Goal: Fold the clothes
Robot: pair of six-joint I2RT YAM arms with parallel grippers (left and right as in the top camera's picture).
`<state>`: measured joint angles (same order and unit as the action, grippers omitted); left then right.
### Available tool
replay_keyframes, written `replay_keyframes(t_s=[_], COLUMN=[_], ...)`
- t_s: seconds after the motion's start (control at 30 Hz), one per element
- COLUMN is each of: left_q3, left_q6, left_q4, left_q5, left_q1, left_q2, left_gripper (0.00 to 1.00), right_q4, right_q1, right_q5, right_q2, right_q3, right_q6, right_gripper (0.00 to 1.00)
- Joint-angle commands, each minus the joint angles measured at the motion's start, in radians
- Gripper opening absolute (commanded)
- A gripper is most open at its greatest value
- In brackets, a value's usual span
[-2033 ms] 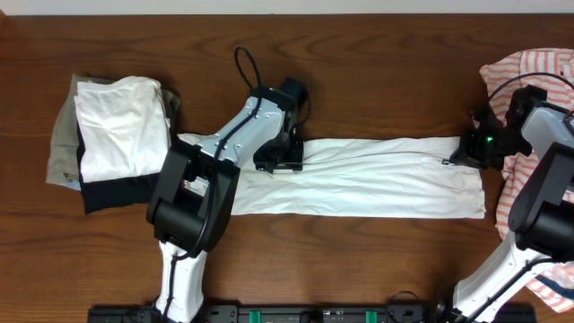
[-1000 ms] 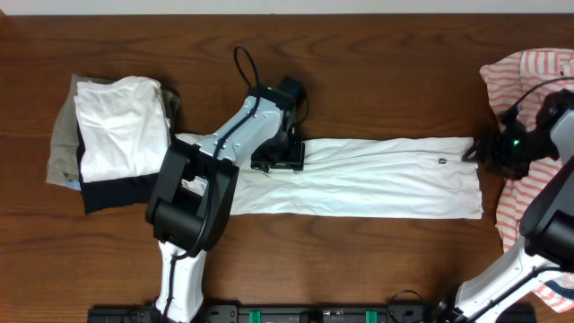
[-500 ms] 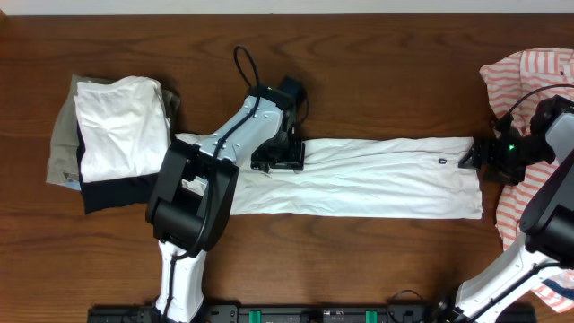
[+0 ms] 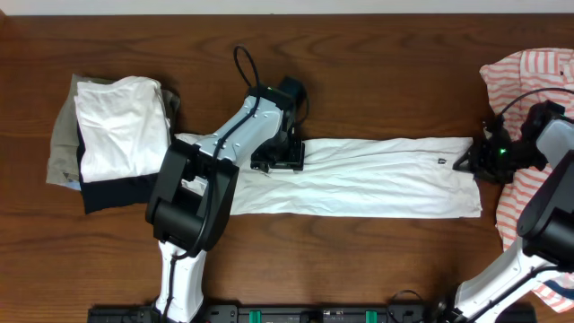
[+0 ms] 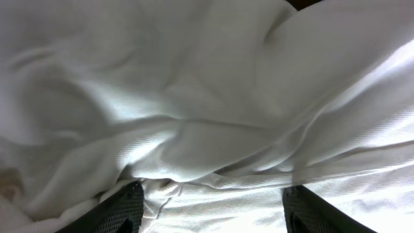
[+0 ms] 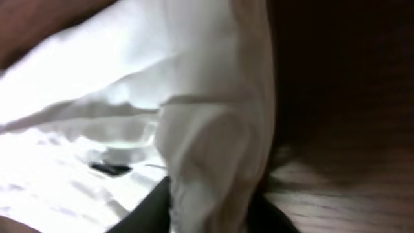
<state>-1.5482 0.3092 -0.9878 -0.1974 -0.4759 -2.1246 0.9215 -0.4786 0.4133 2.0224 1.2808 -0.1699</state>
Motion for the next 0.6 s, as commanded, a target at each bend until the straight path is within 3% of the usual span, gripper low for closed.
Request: replay_keyframes(t_s=[0.0, 0.07, 0.27, 0.57], left_q3=[0.011, 0.011, -0.021, -0.074], left_q6=[-0.020, -0.020, -0.059, -0.091], left_q4=[-0.006, -0.006, -0.014, -0.002], left_q5=[0.034, 0.034, 0.034, 0.035], left_q1=[0.010, 0.010, 0.010, 0.021], left_q2=[-0.013, -0.012, 0.035, 0.216], left_gripper=[0.69, 0.69, 0.68, 0.69], right_q4=[-0.011, -0.022, -0.028, 0.167], right_q1=[0.014, 0.014, 0.006, -0.052], right_q5=[-0.018, -0.021, -0.021, -0.191], right_q2=[0.043, 0.043, 0.042, 0.041], right_q3=[-0.028, -0.028, 0.027, 0.343], right_q6=[0.025, 0.045, 0.082, 0.087], right_gripper=[0.11, 0.01, 0.01, 0.01])
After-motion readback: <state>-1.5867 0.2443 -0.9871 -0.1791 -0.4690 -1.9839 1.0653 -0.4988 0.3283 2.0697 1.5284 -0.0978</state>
